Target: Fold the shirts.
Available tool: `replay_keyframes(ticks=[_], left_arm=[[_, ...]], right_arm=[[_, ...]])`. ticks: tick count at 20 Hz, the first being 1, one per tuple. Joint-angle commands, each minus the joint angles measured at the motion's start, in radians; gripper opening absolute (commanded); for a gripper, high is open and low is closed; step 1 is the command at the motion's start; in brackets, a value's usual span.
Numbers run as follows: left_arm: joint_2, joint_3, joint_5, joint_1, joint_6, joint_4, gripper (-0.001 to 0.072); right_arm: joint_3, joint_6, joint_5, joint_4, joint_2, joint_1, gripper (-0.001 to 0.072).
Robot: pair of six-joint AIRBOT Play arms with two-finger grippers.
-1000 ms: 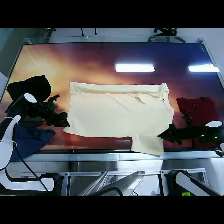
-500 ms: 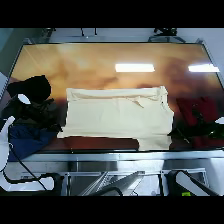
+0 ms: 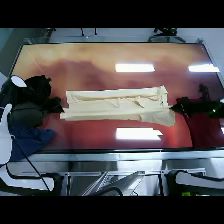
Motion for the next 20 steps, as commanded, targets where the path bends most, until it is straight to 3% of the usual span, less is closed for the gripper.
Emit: replay_keyframes(ticks=[1,6,9,12,15,16,17,18,19,20], left_arm=[[-0.109,0.203,0.014,-0.039,-0.043,-0.019,0.001],[-0.303,0.396,0.049,-0.085,-0.077,-0.019,0.001],[-0.397,0.482,0.055,-0.107,-0.095,-0.019,0.001],[-0.448,0.547,0.062,-0.125,-0.095,-0.014,0.001],[-0.443,0.585,0.094,-0.126,-0.126,0.079,0.0011],[-0.442,0.597,0.083,-0.126,-0.139,0.109,0.0014],[-0.442,0.605,0.064,-0.126,-0.158,0.139,0.0018],[-0.443,0.615,0.033,-0.126,-0.159,0.165,0.0304],[-0.442,0.624,0.009,-0.126,-0.17,0.185,0.0712],[-0.442,0.639,-0.02,-0.126,-0.185,0.194,0.0697]], right_arm=[[0.29,-0.044,-0.064,0.066,-0.236,0.113,0.0023],[0.597,-0.029,-0.09,0.064,-0.497,0.192,0.0023],[0.631,-0.028,-0.093,0.057,-0.56,0.202,0.0023],[0.631,-0.01,-0.098,-0.056,-0.57,0.202,0.0023],[0.631,-0.01,-0.083,-0.105,-0.57,0.202,0.004],[0.631,-0.011,-0.084,-0.104,-0.57,0.202,0.0195],[0.631,-0.014,-0.083,-0.101,-0.568,0.202,0.0409],[0.631,-0.014,-0.079,-0.103,-0.561,0.199,0.05],[0.632,-0.014,-0.077,-0.108,-0.549,0.191,0.0531],[0.633,-0.014,-0.079,-0.126,-0.534,0.177,0.0532]])
